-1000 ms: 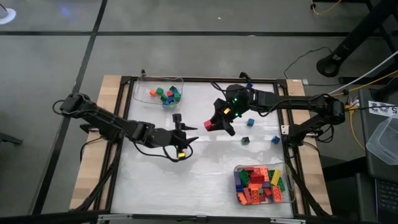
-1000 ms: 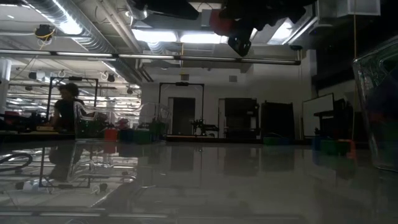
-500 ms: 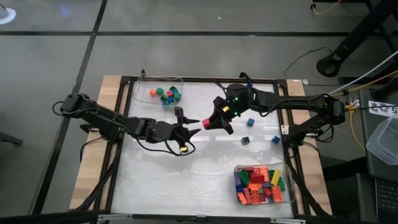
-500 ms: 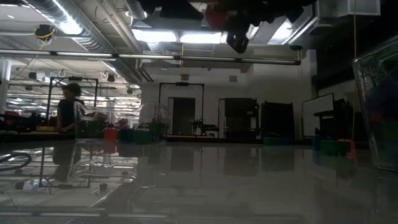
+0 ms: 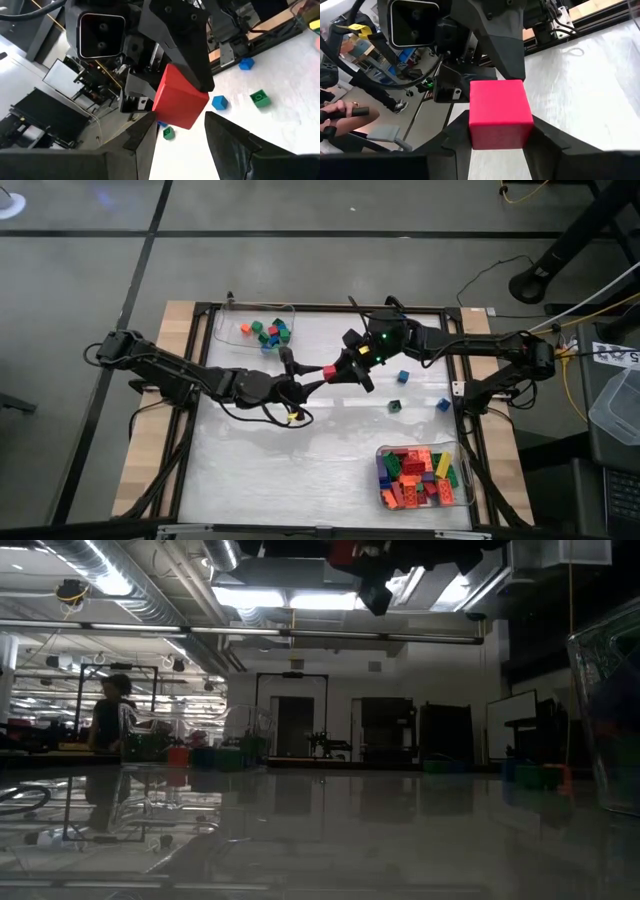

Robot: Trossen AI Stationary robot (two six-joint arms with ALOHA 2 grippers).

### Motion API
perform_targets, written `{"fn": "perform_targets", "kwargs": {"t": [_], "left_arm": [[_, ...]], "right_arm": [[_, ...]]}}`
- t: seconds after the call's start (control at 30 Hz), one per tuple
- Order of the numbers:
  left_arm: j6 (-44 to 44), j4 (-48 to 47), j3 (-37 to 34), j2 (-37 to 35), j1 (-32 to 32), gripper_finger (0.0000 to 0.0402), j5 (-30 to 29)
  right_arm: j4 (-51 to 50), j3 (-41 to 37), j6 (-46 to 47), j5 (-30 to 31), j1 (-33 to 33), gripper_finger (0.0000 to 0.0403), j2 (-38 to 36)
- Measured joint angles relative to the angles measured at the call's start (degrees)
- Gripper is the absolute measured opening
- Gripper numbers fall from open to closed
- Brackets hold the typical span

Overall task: Sort blocks by size
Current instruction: Put the square red block into the top transparent bin

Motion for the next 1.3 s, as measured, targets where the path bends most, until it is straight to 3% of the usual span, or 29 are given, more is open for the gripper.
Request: {"fn": "perform_targets", "kwargs": {"t": [0.53,0.83,1.07,1.3], "left_arm": [[3.40,-0.02,0.00,0.10,-2.37,0.0155,-2.18],[0.30,0.01,0.00,0.13,-2.57,0.0155,-2.58],[5.90,0.46,0.00,0.13,-5.34,0.0155,-12.06],[9.07,-0.06,0.00,0.13,-5.50,0.0155,-11.34]], "right_arm": [[-0.01,0.02,-0.11,0.19,0.02,0.0144,0.02],[-0.20,0.08,-0.11,0.39,0.00,0.0144,0.02],[-0.85,0.09,-0.09,0.30,0.00,0.0144,0.02],[-1.91,0.09,-0.07,0.19,0.00,0.0144,0.04]]}}
